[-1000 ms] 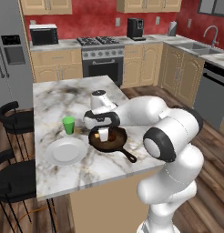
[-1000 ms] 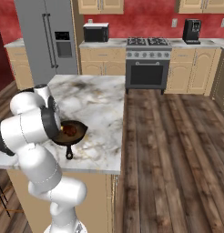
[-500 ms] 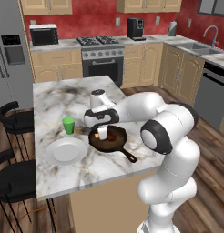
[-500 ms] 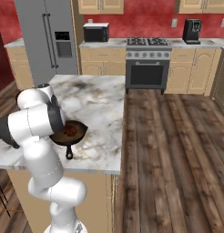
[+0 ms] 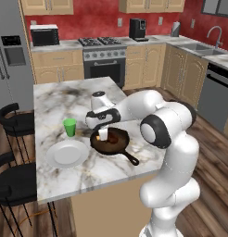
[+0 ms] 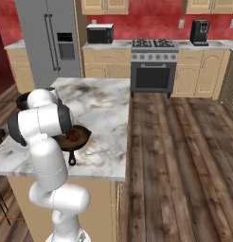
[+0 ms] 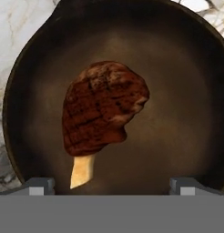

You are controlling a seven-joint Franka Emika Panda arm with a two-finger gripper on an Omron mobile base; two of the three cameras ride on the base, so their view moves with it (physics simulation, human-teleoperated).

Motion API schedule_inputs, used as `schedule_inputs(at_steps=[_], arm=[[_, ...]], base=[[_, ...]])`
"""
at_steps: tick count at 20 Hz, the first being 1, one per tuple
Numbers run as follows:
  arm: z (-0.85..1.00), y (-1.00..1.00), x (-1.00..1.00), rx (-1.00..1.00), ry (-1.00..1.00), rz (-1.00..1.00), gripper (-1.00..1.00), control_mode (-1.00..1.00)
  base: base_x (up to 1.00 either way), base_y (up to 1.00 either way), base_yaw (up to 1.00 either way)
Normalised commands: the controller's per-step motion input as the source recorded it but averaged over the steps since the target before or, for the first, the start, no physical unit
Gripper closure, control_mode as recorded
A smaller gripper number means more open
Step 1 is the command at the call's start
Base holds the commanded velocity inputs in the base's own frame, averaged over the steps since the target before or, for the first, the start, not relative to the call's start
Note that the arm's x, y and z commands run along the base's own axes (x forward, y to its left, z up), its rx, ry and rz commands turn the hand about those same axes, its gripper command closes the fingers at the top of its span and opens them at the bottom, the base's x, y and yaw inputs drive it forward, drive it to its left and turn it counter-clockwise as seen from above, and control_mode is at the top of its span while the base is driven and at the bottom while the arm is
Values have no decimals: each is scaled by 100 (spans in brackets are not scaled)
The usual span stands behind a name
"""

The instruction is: Pick up the pan with the steak in it and place it on the dining table. Then place the steak on the plate.

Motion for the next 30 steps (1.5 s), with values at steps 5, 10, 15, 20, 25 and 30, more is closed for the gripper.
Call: schedule_inputs(at_steps=[5,10,15,20,25,30], arm=[[-4,0,11,0,0,0,-100,-100],[-21,-1,20,0,0,0,-100,-100],[-24,0,19,0,0,0,-100,-100],[-32,0,12,0,2,0,-100,-100],[-23,-1,21,0,0,0,-100,-100],[-25,-2,20,0,0,0,-100,-100]], base=[[0,0,0],[0,0,0],[0,0,0],[0,0,0],[0,0,0],[0,0,0]])
